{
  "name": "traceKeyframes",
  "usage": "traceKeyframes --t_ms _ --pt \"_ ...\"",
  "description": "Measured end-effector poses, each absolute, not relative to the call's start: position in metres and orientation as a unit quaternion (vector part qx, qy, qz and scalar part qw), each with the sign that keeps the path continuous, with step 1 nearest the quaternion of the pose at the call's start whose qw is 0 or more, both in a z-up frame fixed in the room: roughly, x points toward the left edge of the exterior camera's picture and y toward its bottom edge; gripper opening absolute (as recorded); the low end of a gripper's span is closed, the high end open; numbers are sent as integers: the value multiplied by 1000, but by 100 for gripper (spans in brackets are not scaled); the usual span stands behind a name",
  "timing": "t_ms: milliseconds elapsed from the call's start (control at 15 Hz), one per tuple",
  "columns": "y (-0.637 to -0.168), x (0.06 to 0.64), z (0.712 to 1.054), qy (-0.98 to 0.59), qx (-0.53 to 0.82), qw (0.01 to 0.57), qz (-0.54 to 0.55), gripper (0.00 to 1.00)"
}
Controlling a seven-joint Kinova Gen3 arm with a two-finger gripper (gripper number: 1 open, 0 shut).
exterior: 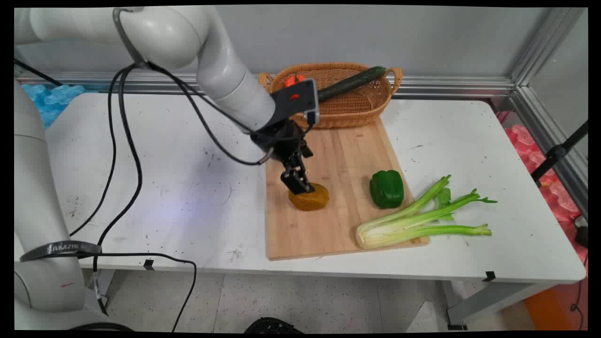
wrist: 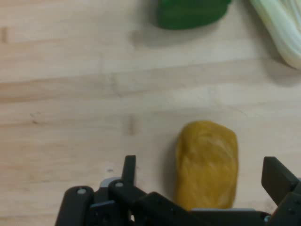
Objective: Pick up the potato from the cutting board, then place the picked object in the vegetable basket
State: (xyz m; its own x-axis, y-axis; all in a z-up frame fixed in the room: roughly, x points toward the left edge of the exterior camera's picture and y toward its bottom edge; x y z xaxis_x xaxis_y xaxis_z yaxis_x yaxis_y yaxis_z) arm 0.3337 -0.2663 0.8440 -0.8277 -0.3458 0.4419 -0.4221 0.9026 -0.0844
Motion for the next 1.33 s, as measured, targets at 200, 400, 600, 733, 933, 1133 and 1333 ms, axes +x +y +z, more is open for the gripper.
traceKeyframes --t_ms 200,400,600,733,933,1133,1333 --pt "-258 334 832 -954 200 210 82 100" --pt "-255 333 820 -954 200 208 82 100" --pt "-258 333 809 -954 201 208 84 100" --pt "-261 332 802 -953 201 209 86 100" --pt "-264 332 793 -953 201 209 84 0" --pt "-265 332 784 -954 202 208 77 0" --pt "-265 333 780 -954 202 208 71 0"
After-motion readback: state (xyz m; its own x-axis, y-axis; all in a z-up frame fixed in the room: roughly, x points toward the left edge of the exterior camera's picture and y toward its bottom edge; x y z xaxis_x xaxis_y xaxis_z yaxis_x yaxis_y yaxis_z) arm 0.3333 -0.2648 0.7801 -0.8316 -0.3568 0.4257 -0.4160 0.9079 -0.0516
